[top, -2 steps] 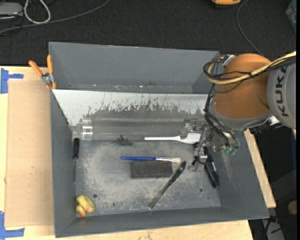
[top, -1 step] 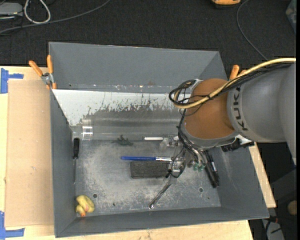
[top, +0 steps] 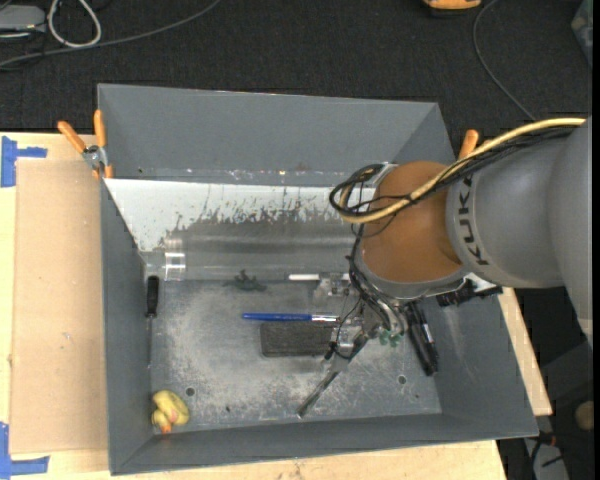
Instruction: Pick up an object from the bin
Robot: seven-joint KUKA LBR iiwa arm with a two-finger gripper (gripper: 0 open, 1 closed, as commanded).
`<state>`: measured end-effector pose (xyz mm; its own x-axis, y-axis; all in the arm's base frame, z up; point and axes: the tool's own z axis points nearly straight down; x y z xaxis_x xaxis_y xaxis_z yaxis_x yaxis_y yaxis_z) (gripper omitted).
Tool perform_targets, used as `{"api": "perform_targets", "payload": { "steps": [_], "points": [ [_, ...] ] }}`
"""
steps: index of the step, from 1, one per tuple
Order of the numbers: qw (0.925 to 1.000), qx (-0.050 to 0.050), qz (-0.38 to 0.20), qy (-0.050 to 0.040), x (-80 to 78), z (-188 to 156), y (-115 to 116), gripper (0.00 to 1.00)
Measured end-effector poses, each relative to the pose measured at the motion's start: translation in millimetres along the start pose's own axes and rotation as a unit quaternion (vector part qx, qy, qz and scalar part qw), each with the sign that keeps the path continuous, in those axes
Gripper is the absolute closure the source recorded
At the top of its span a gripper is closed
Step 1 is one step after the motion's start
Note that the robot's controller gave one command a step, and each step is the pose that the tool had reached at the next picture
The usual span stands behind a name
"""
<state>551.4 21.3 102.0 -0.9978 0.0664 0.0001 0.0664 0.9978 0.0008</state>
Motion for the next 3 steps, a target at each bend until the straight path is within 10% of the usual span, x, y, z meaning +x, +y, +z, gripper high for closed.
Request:
{"api": "perform_targets", "payload": {
  "steps": [2, 3],
  "points": [
    [0.9960, 0.000, 0.089, -0.0004, 9.5, 33.0, 30.7, 0.00],
    [0.9907, -0.001, 0.136, 0.0029, 22.4, 32.3, 33.1, 1.00]
  ]
}}
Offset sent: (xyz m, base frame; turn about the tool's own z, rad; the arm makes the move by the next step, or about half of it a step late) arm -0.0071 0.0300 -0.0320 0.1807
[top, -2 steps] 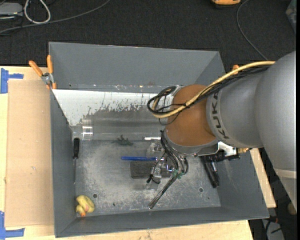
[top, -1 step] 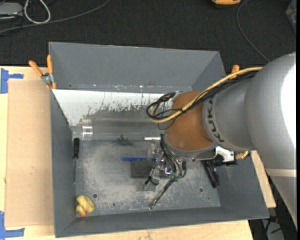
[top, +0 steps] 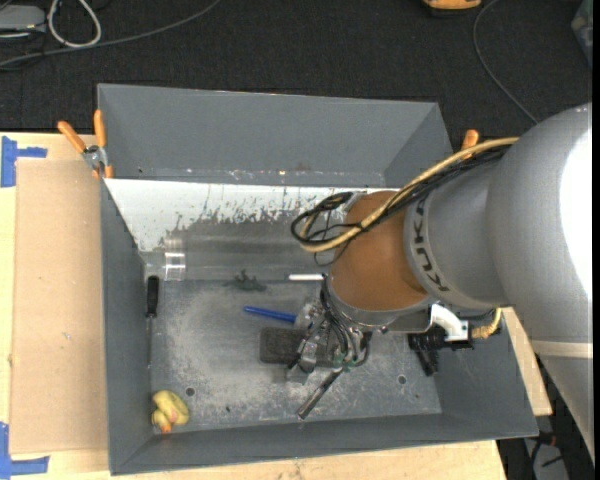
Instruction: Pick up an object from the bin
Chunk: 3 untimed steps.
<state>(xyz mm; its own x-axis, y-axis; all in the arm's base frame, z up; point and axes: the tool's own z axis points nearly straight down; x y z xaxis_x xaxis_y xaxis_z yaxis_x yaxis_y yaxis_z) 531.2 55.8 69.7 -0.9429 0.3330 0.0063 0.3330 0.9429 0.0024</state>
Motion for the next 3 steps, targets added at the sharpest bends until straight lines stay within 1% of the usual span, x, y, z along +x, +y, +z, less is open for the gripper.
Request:
{"api": "perform_targets", "payload": {
  "steps": [1, 2, 3],
  "points": [
    [1.0000, 0.000, -0.001, -0.0001, 0.0, -0.2, 0.0, 1.00],
    [1.0000, 0.003, -0.001, 0.0053, 3.5, -26.8, -1.7, 1.00],
    [1.0000, 0.001, -0.001, 0.0009, 1.1, -63.9, -0.4, 1.00]
  ]
}}
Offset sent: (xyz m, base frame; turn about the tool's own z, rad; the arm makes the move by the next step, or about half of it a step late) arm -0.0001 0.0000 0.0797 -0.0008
